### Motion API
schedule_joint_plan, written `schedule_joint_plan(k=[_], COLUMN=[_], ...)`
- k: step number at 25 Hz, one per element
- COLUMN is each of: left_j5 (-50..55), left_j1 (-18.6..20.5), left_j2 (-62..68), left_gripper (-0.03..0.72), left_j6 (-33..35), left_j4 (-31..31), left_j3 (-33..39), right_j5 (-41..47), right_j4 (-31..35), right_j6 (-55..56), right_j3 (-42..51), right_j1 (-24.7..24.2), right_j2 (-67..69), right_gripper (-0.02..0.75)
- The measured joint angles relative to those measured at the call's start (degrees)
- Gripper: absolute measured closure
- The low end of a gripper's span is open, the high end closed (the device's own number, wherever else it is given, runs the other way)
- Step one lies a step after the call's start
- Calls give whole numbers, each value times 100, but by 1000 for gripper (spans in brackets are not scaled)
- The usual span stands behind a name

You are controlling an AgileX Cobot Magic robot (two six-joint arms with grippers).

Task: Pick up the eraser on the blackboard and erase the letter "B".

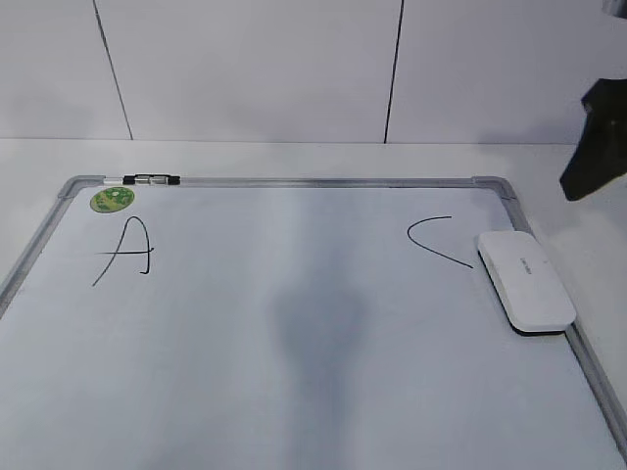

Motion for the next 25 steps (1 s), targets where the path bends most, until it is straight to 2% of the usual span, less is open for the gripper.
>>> schedule_joint_plan(k=[8, 16, 25], left_j5=[119, 165, 142], left_j1=[0, 0, 0], left_j2=[-1924, -4161, -6522], left_gripper=[368, 416, 438], left_j6=[-14, -13, -13], left_j4=[0, 0, -55], left_j3=[689, 1698, 2960], right_j5=[55, 104, -490], right_j4=[-81, -103, -146], right_j6=[4, 4, -473], right_j3=[856, 1670, 3187], right_j1=[0, 0, 0], right_j2=[-1917, -3674, -5281], right_gripper=[178, 178, 179])
